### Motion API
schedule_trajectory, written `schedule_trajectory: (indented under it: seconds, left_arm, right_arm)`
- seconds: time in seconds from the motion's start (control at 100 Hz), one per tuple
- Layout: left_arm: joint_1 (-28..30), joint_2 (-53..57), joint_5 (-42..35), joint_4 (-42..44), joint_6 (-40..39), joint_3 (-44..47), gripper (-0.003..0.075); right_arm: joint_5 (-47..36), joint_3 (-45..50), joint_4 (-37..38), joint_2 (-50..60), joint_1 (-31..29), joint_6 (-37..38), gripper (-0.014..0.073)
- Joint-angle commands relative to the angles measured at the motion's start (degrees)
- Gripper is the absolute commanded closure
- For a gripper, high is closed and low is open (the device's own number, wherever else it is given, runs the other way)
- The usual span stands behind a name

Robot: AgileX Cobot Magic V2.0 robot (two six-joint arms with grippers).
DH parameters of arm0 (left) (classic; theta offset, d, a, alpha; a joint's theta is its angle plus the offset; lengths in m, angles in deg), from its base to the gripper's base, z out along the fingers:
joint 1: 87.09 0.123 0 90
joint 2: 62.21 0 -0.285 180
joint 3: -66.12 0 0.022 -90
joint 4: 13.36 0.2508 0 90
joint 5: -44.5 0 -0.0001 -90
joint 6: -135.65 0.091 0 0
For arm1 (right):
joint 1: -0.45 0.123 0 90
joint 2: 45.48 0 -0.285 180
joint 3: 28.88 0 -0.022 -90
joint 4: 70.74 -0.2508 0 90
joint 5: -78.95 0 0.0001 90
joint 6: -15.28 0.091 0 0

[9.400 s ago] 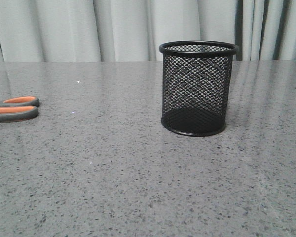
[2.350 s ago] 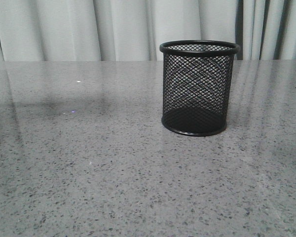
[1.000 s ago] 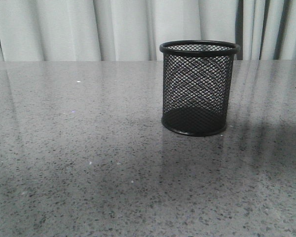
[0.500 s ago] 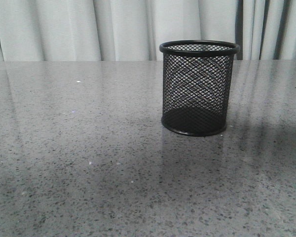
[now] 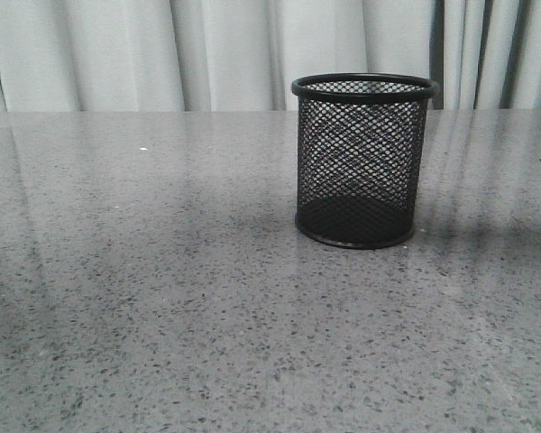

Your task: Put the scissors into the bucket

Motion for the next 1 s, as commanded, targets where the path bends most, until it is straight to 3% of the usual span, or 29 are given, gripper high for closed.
schedule_trajectory:
  seconds: [0.0,0.18,0.38,0.61,0.99]
  left_arm:
    - [5.4,4.0,-0.7,0.4,-1.7,-1.6,0.0265]
    - [18.0,8.9,-0.6,-3.8,-1.7,-1.6,0.0265]
    - [28.8,12.9,-0.7,-7.6,-1.7,-1.6,0.0286]
    - [31.9,15.1,-0.7,-8.7,-1.7,-1.6,0.0304]
    - [31.9,15.0,-0.7,-10.8,-1.7,-1.6,0.0304]
  right_arm:
    - [-2.5,-5.6,4.2,0.3,0.0,3.0,0.0638]
    - [-1.3,-16.6,24.8,-2.1,0.0,15.6,0.0638]
    - [10.0,-29.1,40.7,-8.4,0.0,25.3,0.0638]
    - [17.0,-34.0,45.3,-14.7,1.7,27.5,0.0638]
    - [13.4,-34.0,51.0,-19.8,10.9,27.6,0.0638]
